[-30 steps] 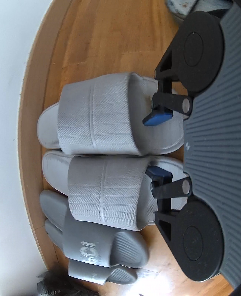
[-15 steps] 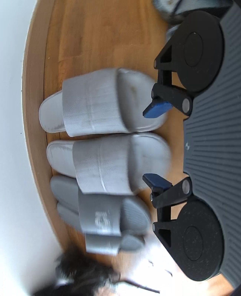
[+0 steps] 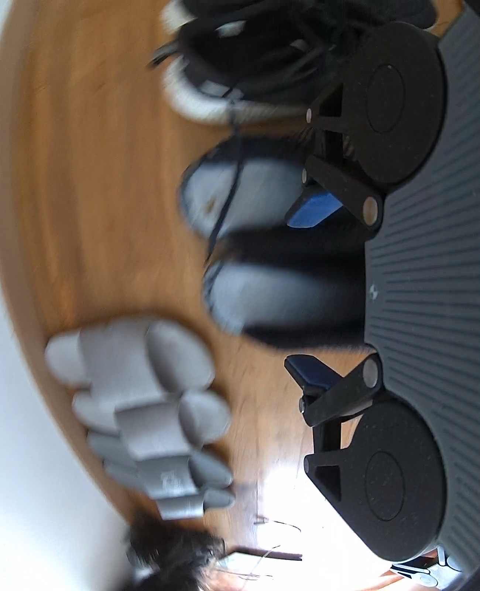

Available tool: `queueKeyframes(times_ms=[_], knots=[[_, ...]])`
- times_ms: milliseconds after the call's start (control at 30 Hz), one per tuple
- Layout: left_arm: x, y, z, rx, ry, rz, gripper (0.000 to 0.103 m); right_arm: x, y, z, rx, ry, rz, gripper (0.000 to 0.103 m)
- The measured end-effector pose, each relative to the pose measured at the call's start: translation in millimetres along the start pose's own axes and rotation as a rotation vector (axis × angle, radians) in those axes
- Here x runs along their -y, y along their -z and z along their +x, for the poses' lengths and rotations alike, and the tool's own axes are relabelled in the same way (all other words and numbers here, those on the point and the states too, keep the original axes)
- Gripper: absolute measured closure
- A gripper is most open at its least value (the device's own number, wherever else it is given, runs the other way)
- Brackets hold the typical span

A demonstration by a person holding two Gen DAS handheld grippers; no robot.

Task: Organize scattered shoes
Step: 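Grasp the brown dotted slippers with the right tool, then place the brown dotted slippers beside the light grey slides with the right tool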

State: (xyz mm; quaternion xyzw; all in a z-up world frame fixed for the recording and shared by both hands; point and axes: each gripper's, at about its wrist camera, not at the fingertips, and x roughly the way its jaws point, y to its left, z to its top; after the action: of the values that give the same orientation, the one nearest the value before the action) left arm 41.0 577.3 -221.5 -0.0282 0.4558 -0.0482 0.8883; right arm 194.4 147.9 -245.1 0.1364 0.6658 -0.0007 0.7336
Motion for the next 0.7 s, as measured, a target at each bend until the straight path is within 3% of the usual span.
queueKeyframes(times_ms=[167, 333, 600, 700], knots=[[5.1, 6.4, -1.9, -0.015, 0.007, 0.013, 0.005, -1.9, 11.3, 18.1, -0.023, 0.018, -0.037, 0.029], [0.7, 9.9, -5.8, -0.017, -0.005, 0.001, 0.005, -32.9, 16.4, 43.8, -0.042, 0.103, -0.172, 0.045], [-1.1, 11.2, -6.2, -0.025, -0.004, -0.011, 0.005, -41.8, 41.8, 64.2, -0.103, 0.200, -0.194, 0.046], [-0.9, 12.5, -6.1, -0.028, 0.001, -0.009, 0.005, -37.3, 45.6, 76.7, -0.091, 0.232, -0.214, 0.071]])
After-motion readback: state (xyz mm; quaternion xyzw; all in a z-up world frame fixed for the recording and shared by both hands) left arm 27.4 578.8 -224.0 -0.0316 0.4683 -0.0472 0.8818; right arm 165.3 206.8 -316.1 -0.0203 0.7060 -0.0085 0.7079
